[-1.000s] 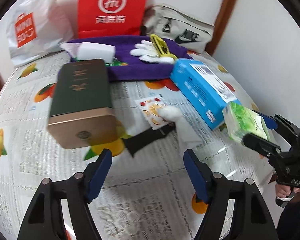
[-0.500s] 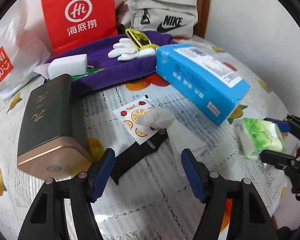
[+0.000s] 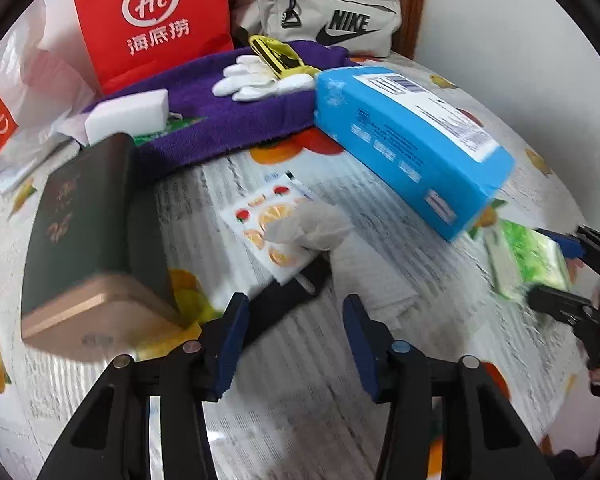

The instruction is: Organize soft objects

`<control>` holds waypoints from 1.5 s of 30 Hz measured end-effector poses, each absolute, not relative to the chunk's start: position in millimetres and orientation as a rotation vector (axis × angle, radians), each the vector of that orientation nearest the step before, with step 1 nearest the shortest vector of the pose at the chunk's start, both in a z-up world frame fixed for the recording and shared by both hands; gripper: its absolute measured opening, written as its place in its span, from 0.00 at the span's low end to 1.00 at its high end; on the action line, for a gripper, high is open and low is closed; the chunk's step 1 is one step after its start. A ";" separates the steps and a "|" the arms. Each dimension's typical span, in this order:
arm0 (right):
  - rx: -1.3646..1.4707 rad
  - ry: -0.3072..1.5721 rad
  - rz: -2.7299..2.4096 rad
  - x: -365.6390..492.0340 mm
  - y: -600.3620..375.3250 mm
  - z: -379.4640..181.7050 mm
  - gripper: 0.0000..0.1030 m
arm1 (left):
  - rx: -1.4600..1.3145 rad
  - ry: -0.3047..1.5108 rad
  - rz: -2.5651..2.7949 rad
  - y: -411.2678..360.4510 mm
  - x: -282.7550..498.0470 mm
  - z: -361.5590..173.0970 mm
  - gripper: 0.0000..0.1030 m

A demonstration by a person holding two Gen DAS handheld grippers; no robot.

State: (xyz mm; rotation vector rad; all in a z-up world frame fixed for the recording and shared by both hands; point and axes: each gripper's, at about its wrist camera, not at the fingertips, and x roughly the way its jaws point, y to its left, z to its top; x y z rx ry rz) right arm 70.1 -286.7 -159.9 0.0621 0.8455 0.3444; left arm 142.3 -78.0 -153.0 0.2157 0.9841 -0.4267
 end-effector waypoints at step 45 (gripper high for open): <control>0.063 0.859 0.296 75.0 -282.1 -162.2 0.66 | 0.196 0.951 -0.478 -69.9 125.4 -157.3 0.20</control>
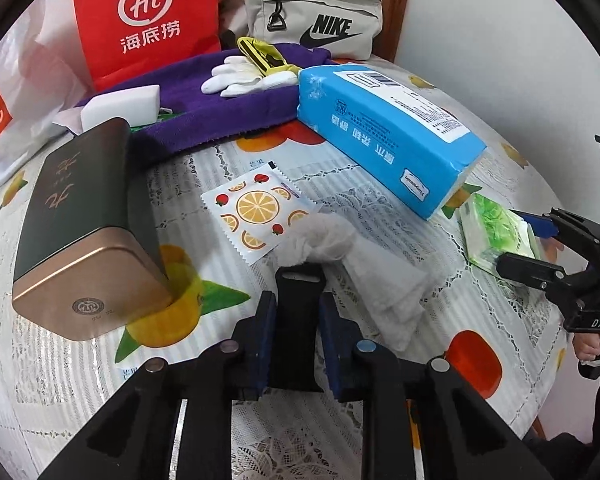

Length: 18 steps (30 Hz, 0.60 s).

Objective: Organize soft objects
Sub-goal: 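Raise the closed left tool toward the towel while the right tool holds the tissue pack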

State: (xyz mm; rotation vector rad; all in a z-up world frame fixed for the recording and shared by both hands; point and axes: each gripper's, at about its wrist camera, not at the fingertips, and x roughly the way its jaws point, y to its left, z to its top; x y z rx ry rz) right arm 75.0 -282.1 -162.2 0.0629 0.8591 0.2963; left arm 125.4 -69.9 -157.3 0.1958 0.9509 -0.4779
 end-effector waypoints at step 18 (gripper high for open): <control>-0.008 0.733 0.299 63.6 -255.4 -106.5 0.61 | 0.049 0.910 -0.398 -17.9 88.4 -127.5 0.19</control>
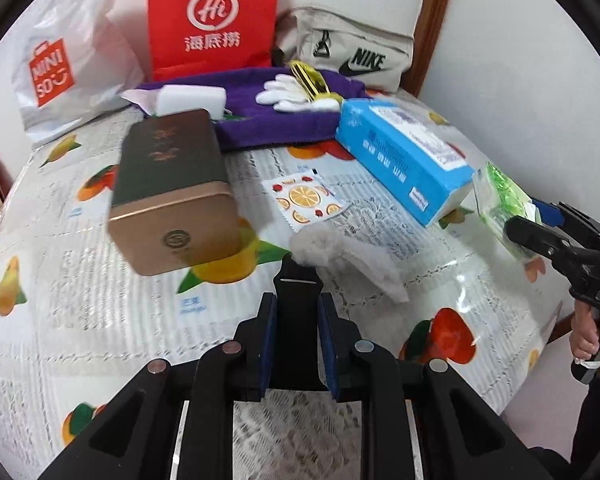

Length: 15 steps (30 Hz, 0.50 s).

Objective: Organize soft objects
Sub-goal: 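Raise the closed left tool toward the towel while the right tool holds the tissue pack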

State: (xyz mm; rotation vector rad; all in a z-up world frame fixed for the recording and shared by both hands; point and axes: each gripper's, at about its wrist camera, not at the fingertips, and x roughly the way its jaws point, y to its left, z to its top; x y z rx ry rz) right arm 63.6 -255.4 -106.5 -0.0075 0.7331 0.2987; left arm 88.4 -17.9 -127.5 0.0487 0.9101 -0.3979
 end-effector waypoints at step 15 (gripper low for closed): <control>-0.017 0.681 0.270 77.1 -253.8 -72.0 0.61 | -0.010 0.836 -0.321 17.2 79.2 -89.4 0.19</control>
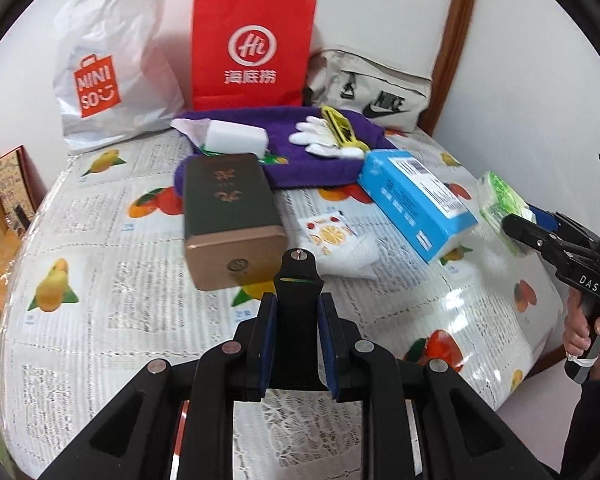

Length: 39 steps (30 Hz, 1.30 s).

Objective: Organize soft objects
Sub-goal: 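Raise the closed left tool toward the towel while the right tool holds the tissue pack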

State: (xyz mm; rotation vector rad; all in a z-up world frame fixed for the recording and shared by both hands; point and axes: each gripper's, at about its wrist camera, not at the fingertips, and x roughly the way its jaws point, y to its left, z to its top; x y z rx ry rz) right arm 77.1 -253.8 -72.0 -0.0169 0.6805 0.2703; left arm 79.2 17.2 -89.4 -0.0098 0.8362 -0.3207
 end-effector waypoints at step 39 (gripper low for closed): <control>0.028 0.651 0.298 151.3 -259.2 -39.9 0.61 | -0.071 0.808 -0.219 21.3 154.7 -44.1 0.20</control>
